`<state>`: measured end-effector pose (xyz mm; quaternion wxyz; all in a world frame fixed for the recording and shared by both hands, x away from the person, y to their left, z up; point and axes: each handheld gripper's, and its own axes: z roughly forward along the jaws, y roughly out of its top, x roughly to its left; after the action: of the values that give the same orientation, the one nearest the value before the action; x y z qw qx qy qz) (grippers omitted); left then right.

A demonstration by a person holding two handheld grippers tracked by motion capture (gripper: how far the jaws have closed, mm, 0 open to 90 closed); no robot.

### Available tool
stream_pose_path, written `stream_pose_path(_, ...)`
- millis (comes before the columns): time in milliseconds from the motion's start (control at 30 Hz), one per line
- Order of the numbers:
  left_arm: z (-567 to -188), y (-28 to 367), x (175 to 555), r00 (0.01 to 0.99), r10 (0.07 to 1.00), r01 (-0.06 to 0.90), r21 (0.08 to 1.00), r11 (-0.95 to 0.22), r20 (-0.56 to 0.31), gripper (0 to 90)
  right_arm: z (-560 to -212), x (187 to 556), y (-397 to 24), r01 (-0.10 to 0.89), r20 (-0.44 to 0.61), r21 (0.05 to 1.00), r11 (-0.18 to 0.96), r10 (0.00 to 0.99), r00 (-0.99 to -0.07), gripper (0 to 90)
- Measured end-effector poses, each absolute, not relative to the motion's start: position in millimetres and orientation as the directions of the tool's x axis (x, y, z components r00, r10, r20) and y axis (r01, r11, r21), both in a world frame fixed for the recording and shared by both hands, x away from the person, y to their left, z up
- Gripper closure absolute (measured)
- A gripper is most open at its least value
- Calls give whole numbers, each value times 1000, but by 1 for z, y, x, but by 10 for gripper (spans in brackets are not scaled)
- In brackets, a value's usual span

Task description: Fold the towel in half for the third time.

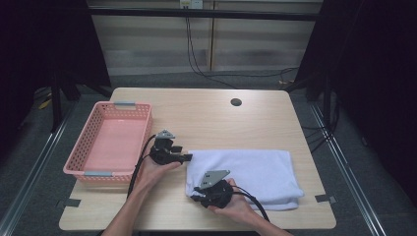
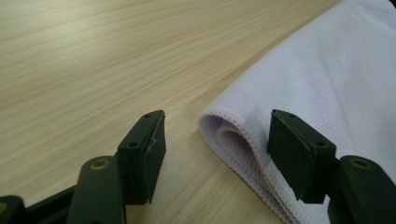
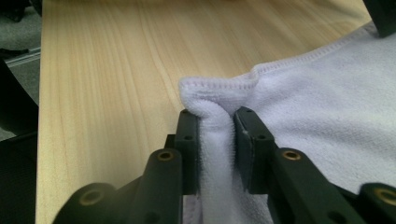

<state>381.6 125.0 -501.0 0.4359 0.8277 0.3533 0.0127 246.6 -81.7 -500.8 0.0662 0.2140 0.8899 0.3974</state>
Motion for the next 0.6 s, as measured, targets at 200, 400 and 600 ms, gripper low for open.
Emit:
stream_pose_path(200,-506,111,382,763,593,559,723,-406,-257,375,-500,248,-83,370,96,729,576,449,-889,752)
stream_pose_path(400,-507,108,380,789,553,545,722,-426,-269,539,-499,250,-84,374,110,726,577,439,-892,754)
stream_pose_path(600,-507,108,380,772,527,592,706,-390,-356,779,-496,252,-86,404,150,714,571,439,-886,775)
